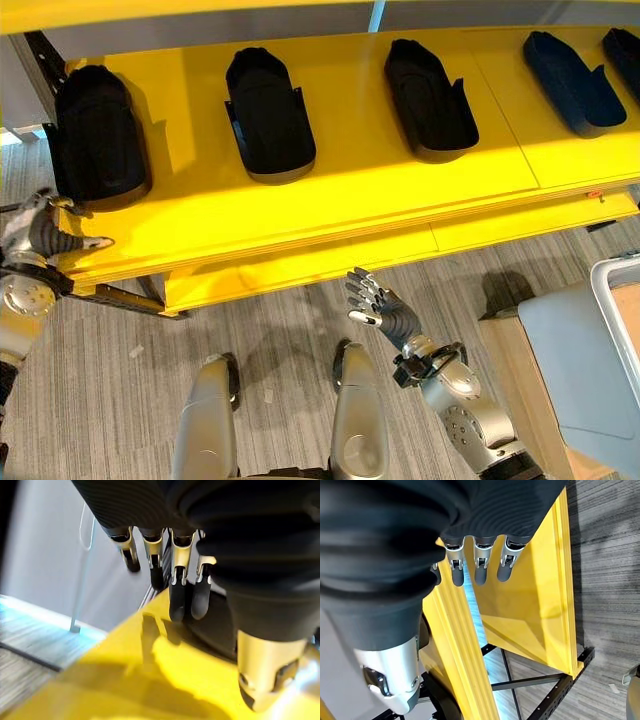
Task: Move parts from the plastic box to the shelf.
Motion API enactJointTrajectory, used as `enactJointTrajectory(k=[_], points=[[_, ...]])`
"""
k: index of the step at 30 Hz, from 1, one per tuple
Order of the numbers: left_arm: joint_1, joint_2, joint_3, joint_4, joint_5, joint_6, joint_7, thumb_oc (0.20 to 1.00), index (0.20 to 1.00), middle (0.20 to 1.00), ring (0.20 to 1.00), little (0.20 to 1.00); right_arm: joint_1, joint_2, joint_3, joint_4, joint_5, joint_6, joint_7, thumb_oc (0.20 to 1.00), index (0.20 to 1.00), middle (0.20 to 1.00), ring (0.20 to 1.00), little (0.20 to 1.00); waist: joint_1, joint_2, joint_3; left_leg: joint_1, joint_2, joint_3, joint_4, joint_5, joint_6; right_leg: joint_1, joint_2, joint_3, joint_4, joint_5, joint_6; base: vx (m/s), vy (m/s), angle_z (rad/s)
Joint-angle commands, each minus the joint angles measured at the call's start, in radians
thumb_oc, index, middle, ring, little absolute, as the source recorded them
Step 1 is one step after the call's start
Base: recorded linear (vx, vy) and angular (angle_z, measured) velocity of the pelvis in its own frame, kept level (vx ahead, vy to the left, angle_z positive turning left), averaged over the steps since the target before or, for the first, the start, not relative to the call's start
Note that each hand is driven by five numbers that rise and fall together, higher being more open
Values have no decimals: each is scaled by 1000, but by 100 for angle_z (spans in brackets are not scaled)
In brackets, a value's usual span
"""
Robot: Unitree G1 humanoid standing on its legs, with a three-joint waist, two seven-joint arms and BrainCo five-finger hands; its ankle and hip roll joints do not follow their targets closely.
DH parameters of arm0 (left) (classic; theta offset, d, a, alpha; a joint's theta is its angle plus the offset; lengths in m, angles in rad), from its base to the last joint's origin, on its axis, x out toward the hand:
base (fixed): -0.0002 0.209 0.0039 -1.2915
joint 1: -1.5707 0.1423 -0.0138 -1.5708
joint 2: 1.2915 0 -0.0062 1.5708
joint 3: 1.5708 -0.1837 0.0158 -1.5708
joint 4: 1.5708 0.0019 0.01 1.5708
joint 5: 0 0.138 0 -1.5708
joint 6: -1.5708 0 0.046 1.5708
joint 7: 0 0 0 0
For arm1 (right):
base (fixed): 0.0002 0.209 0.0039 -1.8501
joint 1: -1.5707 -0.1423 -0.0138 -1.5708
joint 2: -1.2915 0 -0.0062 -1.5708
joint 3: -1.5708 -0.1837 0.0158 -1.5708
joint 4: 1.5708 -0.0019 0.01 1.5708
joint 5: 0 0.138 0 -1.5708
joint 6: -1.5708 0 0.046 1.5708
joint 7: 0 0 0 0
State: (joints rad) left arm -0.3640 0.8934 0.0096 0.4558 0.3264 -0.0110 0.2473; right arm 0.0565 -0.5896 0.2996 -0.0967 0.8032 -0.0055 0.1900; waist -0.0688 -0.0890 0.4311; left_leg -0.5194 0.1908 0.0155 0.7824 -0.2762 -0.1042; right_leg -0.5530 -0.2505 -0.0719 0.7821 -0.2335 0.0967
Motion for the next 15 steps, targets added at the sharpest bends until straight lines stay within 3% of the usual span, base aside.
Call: enactJointTrajectory(k=[1,15], points=[[-34,82,36,15,0,-10,39,1000,1000,1000,1000,1000,33,9,-33,-29,20,-25,18,1000,1000,1000,1000,1000,2,3,-56,-10,4,16,-73,104,13,48,-42,43,-43,19,46,0,0,0],[-14,88,57,-27,5,-16,34,1000,1000,1000,1000,1000,38,12,-38,-33,14,-21,27,1000,1000,1000,1000,1000,5,5,-52,-14,2,14,-73,102,14,46,-42,41,-40,14,46,0,0,0]])
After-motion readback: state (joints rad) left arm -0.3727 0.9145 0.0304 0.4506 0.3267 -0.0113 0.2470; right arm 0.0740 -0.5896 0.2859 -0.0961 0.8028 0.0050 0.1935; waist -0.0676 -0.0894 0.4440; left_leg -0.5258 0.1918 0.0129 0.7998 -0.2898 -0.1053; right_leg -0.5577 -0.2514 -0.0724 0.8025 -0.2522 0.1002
